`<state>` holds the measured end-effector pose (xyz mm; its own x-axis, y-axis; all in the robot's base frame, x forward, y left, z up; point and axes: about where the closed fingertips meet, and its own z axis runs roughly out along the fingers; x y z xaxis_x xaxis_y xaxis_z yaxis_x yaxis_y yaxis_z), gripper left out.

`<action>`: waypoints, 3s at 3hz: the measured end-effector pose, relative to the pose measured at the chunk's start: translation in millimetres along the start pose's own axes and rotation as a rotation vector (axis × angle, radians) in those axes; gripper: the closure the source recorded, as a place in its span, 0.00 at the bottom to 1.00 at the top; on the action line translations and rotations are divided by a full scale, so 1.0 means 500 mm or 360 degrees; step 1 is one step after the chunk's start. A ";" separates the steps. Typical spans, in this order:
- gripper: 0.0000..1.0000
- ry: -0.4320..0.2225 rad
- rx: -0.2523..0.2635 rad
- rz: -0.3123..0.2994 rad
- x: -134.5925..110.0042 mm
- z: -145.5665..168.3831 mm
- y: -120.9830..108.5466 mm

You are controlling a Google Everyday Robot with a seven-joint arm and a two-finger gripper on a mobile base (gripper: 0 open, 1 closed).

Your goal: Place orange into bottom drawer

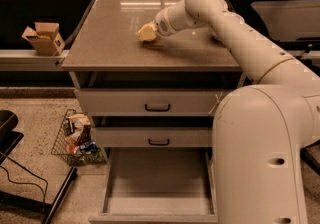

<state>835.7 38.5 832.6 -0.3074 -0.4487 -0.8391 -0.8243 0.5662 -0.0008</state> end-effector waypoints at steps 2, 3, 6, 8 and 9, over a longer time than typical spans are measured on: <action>1.00 0.0114 0.0100 -0.0232 -0.052 -0.010 -0.012; 1.00 0.0100 0.0222 -0.0387 -0.087 -0.078 -0.017; 1.00 -0.0228 0.0466 -0.0313 -0.050 -0.442 0.154; 1.00 0.0115 0.0339 -0.0014 0.438 -0.444 0.114; 1.00 0.0148 0.0281 0.0105 0.615 -0.421 0.082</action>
Offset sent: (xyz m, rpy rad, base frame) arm 0.0356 -0.0089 0.0620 -0.3152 -0.2033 0.0131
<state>607.2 -221.7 689.2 -0.4073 -0.4642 -0.7866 -0.7073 0.7051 -0.0499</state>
